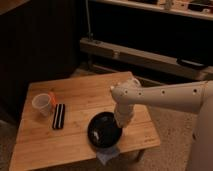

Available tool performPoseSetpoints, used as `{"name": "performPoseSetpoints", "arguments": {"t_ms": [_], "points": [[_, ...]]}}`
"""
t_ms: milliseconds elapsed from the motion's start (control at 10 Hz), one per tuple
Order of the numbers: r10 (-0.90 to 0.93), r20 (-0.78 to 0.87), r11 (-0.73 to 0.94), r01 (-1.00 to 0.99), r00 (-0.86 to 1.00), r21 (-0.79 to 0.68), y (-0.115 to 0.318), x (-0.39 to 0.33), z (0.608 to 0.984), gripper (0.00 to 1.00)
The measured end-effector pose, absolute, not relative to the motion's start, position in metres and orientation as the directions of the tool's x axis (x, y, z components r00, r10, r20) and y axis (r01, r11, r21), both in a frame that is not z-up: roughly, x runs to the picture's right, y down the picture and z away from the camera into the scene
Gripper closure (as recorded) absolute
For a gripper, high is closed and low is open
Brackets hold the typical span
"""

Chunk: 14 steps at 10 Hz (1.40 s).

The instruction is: Drag the ceramic bowl in a circle

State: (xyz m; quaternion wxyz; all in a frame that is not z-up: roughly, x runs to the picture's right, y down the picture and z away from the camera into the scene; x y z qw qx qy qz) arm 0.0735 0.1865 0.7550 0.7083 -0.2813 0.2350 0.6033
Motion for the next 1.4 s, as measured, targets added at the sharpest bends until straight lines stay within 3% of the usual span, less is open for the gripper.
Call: {"name": "performPoseSetpoints", "arguments": {"t_ms": [500, 900, 1400], "points": [[0.710, -0.617, 0.236, -0.941, 0.339, -0.245, 0.147, -0.017, 0.770, 1.00], [0.700, -0.585, 0.286, -0.912, 0.409, -0.295, 0.095, -0.076, 0.808, 1.00], [0.723, -0.631, 0.198, -0.960, 0.280, -0.200, 0.057, -0.042, 0.864, 1.00]]}}
